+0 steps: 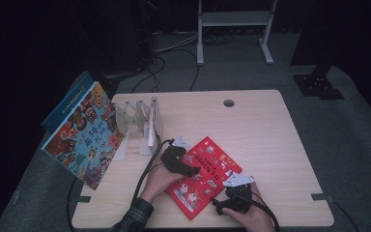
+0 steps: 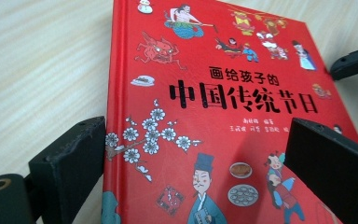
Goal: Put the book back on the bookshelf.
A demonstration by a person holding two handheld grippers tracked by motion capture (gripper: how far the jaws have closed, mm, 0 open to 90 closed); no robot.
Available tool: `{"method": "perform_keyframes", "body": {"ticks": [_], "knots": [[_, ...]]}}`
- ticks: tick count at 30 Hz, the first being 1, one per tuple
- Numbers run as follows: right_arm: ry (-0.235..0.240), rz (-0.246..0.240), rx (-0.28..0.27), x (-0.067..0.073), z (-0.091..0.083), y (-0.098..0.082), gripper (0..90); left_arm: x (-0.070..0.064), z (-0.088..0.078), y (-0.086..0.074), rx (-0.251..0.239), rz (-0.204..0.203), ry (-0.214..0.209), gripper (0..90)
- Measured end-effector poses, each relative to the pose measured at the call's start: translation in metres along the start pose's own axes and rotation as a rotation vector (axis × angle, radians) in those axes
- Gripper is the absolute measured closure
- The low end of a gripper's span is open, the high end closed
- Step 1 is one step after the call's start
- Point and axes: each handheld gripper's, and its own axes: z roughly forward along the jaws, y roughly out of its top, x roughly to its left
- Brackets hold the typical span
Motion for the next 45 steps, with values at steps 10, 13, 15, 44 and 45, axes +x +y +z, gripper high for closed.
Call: {"method": "perform_keyframes", "body": {"ticks": [10,13,15,44,45], "knots": [[0.008,-0.008,0.000,-0.001,-0.001,-0.001,0.0,-0.006,-0.032,0.022,0.013,0.063,-0.042,11.9],[0.011,-0.004,0.003,-0.001,-0.002,-0.001,0.0,-0.012,-0.042,0.027,-0.011,0.075,-0.047,15.2],[0.012,-0.004,0.004,-0.001,-0.002,-0.001,0.0,-0.015,-0.046,0.030,-0.009,0.095,-0.044,18.6],[0.008,-0.007,-0.001,-0.003,-0.003,-0.003,0.0,-0.055,-0.088,0.061,-0.145,0.216,-0.214,53.0],[0.008,-0.006,-0.001,-0.003,-0.003,-0.003,0.0,-0.055,-0.089,0.062,-0.144,0.217,-0.218,53.0]]}}
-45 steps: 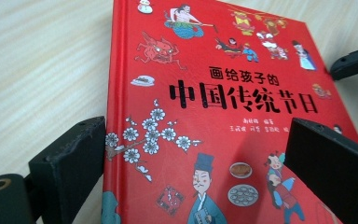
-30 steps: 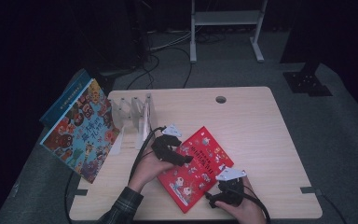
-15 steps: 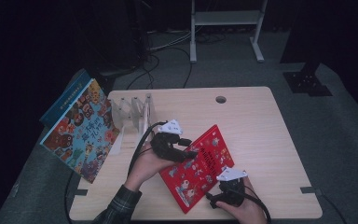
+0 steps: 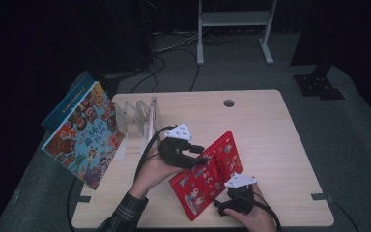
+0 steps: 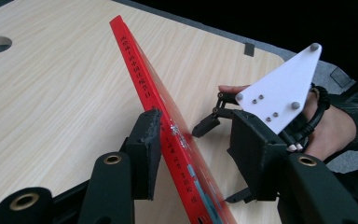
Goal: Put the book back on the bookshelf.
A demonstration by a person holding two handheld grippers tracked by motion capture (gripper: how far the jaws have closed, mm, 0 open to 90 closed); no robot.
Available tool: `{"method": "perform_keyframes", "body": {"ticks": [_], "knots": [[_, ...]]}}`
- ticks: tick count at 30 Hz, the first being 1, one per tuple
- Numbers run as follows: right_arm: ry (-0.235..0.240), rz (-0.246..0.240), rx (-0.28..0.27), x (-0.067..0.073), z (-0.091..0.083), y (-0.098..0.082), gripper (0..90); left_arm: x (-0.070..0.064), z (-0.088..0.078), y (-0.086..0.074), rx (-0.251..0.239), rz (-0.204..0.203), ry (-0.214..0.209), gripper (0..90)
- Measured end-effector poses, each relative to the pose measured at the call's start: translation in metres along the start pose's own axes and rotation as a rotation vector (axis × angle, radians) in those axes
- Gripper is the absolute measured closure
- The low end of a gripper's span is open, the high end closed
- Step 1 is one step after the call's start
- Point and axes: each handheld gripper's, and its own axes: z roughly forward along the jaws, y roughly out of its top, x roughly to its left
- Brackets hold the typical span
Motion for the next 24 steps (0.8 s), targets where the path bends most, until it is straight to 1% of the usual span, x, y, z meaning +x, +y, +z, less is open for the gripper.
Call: {"method": "perform_keyframes", "body": {"ticks": [5,7,8,9,10,11,12,13,16,21,22,23,24], "knots": [[0.001,-0.001,0.000,0.000,0.000,0.000,0.0,-0.006,0.000,0.002,-0.023,0.016,-0.033,54.4],[0.002,0.001,0.000,0.000,0.000,0.000,0.0,-0.009,0.001,0.004,-0.024,0.026,-0.042,55.3],[0.001,0.000,0.000,0.000,0.000,0.000,0.0,-0.010,0.002,0.004,-0.016,0.029,-0.052,55.3],[-0.002,0.001,0.000,0.000,0.000,0.000,0.0,-0.011,0.005,0.004,0.011,0.030,-0.066,55.9],[-0.009,0.007,0.001,0.000,0.000,0.000,0.0,-0.014,0.009,0.003,0.035,0.037,-0.068,55.9],[-0.013,0.009,0.002,0.000,0.000,0.000,0.0,-0.016,0.013,0.001,0.051,0.041,-0.081,56.1],[-0.011,0.013,0.004,0.000,0.000,0.000,0.0,-0.018,0.016,0.000,0.063,0.044,-0.078,55.4],[-0.013,0.010,0.002,-0.001,0.000,0.000,0.0,-0.018,0.018,-0.001,0.064,0.044,-0.080,55.7],[-0.015,0.009,0.001,-0.001,0.000,0.000,0.0,-0.019,0.017,0.001,0.073,0.046,-0.069,56.4],[-0.013,0.011,0.002,-0.001,0.000,0.000,0.0,-0.019,0.015,0.004,0.117,0.064,-0.012,60.6],[-0.012,0.009,0.001,-0.001,0.000,0.000,0.0,-0.020,0.015,0.004,0.127,0.066,0.005,61.6],[-0.009,0.011,-0.001,-0.002,0.000,0.000,1.6,-0.020,0.014,0.005,0.139,0.068,0.032,62.8],[-0.013,0.015,-0.019,-0.003,-0.002,-0.001,7.4,-0.019,0.013,0.006,0.151,0.080,0.047,65.3]]}}
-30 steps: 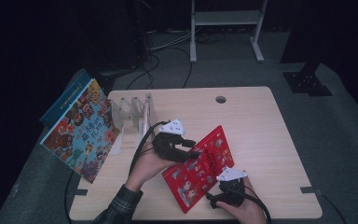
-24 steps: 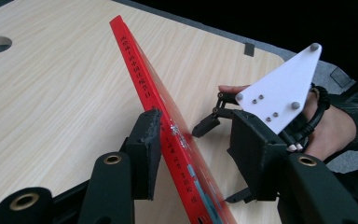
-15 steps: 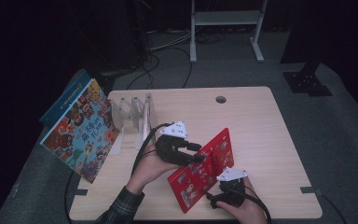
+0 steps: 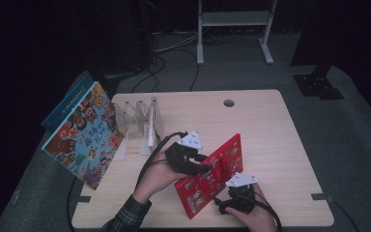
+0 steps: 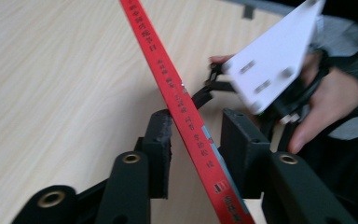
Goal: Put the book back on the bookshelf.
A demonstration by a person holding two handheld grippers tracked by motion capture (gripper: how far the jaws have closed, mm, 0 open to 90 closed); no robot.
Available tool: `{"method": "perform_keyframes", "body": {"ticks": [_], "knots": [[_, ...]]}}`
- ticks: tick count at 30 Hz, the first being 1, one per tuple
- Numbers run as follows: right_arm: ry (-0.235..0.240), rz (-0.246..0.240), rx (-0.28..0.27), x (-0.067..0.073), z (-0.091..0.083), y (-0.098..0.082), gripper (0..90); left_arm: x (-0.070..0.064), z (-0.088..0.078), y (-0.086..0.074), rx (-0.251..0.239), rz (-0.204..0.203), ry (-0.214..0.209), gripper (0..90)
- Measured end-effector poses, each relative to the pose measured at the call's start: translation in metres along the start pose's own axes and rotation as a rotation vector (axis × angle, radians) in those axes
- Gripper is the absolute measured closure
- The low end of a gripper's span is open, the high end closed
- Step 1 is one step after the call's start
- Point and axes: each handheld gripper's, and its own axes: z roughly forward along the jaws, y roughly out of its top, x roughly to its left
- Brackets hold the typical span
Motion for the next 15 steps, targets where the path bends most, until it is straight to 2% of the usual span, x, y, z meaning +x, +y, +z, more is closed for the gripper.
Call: {"method": "perform_keyframes", "body": {"ticks": [2,10,11,13,15], "knots": [[0.000,-0.001,-0.010,-0.003,-0.002,-0.001,13.2,0.002,-0.002,0.001,0.020,0.009,0.029,68.1],[0.014,-0.015,-0.018,-0.013,-0.005,-0.003,15.2,0.008,-0.010,0.007,0.043,0.035,-0.009,79.2],[0.021,-0.009,-0.016,-0.013,-0.005,-0.003,16.1,0.008,-0.011,0.007,0.050,0.050,-0.009,79.7],[0.022,-0.005,-0.022,-0.016,-0.007,-0.004,20.0,0.009,-0.013,0.007,0.067,0.049,-0.005,79.8],[0.017,-0.007,-0.020,-0.022,-0.010,-0.005,21.8,0.012,-0.015,0.006,0.072,0.057,-0.019,79.8]]}}
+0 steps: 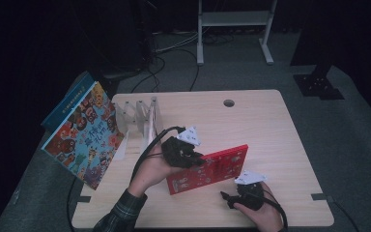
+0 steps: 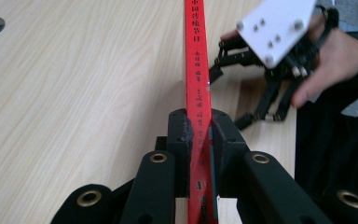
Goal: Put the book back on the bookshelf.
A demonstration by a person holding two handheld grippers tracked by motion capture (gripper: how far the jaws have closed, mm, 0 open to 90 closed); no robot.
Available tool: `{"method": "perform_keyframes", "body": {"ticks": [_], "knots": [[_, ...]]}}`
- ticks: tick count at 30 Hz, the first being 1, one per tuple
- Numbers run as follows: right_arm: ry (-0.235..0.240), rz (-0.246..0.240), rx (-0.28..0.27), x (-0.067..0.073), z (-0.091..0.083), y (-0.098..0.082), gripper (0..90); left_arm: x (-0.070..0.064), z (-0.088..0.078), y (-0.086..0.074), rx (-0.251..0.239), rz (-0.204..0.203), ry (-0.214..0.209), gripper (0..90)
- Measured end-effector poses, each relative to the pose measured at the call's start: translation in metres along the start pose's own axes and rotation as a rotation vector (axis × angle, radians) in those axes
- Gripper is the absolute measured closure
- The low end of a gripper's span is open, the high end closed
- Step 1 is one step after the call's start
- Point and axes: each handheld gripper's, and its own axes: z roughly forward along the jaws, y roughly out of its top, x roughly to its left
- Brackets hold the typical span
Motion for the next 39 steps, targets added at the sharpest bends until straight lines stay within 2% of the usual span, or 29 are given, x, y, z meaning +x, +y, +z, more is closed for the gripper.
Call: {"method": "perform_keyframes", "body": {"ticks": [2,7,10,19,22,25,32,39], "knots": [[0.000,0.018,-0.013,-0.007,-0.004,-0.001,24.1,0.002,-0.002,-0.002,-0.006,-0.004,-0.011,79.7],[-0.006,0.043,-0.085,-0.028,-0.016,0.004,24.9,0.006,-0.008,-0.008,0.007,0.010,-0.044,79.7],[0.006,0.029,-0.104,-0.032,-0.017,0.009,26.1,0.008,-0.011,-0.011,0.012,0.010,-0.055,79.6],[0.065,-0.027,-0.083,-0.019,-0.003,0.017,29.9,0.010,-0.014,-0.011,0.039,0.032,-0.069,79.3],[0.059,-0.043,-0.073,-0.014,-0.002,0.016,28.5,0.011,-0.014,-0.009,0.051,0.036,-0.070,79.0],[0.065,-0.035,-0.079,-0.012,-0.003,0.015,28.4,0.012,-0.014,-0.007,0.063,0.043,-0.074,78.6],[0.080,-0.048,-0.084,-0.003,-0.002,0.015,28.4,0.011,-0.009,0.005,0.097,0.058,-0.073,76.4],[0.100,-0.064,-0.079,0.007,-0.001,0.016,28.1,0.005,0.005,0.020,0.150,0.104,-0.085,75.1]]}}
